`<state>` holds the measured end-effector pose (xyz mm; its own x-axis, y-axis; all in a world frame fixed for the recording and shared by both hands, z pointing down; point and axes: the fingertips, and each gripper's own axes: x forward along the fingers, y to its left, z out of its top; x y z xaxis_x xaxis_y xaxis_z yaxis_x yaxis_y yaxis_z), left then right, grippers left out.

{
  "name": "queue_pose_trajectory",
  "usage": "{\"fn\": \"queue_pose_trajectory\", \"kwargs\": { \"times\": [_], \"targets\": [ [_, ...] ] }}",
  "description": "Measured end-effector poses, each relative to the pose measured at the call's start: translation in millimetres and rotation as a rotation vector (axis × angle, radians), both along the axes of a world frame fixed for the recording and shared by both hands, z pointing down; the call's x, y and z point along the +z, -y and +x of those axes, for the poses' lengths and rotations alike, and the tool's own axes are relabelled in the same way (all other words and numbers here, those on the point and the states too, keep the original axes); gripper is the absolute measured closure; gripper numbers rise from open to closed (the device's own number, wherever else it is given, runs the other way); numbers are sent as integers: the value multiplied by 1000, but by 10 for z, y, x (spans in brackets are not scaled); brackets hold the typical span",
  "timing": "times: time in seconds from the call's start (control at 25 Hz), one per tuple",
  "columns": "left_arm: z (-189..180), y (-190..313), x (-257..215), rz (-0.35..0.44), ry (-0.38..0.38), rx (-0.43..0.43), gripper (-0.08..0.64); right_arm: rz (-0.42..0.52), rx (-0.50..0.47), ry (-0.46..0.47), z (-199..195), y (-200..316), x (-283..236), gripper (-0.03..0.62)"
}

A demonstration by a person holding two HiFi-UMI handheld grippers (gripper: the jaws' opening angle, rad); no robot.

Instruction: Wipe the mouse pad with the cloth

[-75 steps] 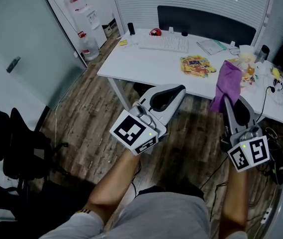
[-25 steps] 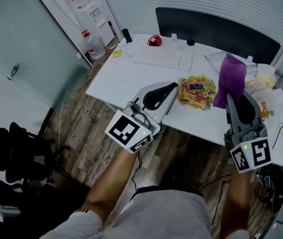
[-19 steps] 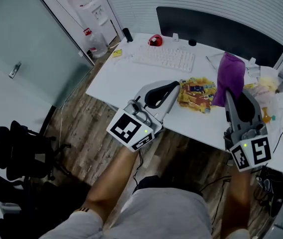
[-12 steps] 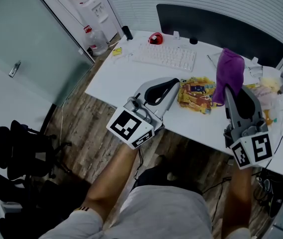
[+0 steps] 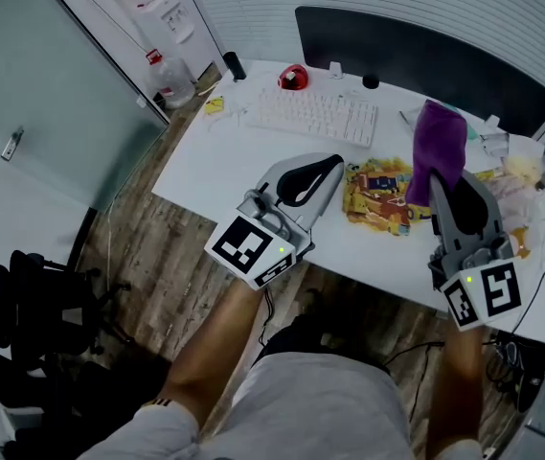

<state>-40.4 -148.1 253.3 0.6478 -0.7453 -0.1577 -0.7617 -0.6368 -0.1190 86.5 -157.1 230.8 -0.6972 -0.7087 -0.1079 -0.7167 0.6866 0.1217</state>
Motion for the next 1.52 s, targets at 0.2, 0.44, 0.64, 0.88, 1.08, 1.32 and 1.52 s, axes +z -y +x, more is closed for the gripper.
{"fn": "queue_pose_trajectory", "kwargs": {
  "times": [0.2,0.44,0.64,0.88,1.08,1.32,1.52],
  "targets": [
    [-112,271,81,-17,1,44,545,-16,31,-29,-178,244,60,523],
    [-235,570,222,-50,19,112,545,-58,88,-61,-355,503,217,523],
    [-291,793,435,-106,55,172,545,-91,131,-98,-514,675,330,523],
    [-233,943,738,-188,117,251,545,-146,162,-144,-640,829,489,523],
    [-151,988,1015,-259,198,304,545,-214,154,-200,-734,929,706,523],
    [-35,1020,1461,-370,334,338,545,-312,106,-252,-822,1043,1033,523],
    [45,1013,1770,-456,415,347,545,-417,55,-320,-895,1106,1379,523]
  ]
}}
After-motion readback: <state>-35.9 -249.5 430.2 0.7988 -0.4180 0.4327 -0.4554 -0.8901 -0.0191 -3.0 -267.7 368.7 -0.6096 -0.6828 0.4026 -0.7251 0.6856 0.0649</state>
